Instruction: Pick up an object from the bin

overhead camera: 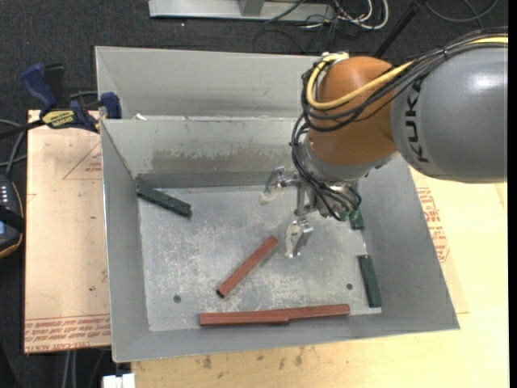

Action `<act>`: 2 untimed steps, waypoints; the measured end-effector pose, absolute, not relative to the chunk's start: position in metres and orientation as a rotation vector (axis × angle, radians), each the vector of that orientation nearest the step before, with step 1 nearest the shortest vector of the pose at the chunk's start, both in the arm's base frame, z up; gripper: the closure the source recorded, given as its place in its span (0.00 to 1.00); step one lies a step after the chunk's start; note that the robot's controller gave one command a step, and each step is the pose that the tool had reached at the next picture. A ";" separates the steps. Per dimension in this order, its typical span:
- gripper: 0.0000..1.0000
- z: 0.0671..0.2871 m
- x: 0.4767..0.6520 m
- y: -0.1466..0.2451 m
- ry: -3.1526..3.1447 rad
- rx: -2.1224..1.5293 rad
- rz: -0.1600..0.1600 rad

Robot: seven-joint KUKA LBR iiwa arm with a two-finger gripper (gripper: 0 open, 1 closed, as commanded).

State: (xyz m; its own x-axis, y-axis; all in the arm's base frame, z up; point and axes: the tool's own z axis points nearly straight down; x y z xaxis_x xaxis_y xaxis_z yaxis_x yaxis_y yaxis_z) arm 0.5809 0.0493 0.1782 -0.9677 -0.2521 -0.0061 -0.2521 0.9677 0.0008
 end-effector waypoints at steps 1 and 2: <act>1.00 0.083 0.594 0.051 3.123 -0.148 0.004; 1.00 0.083 0.595 0.051 3.123 -0.148 0.004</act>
Offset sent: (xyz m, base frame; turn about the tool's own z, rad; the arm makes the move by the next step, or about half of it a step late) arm 0.0000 0.0000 0.0000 0.0000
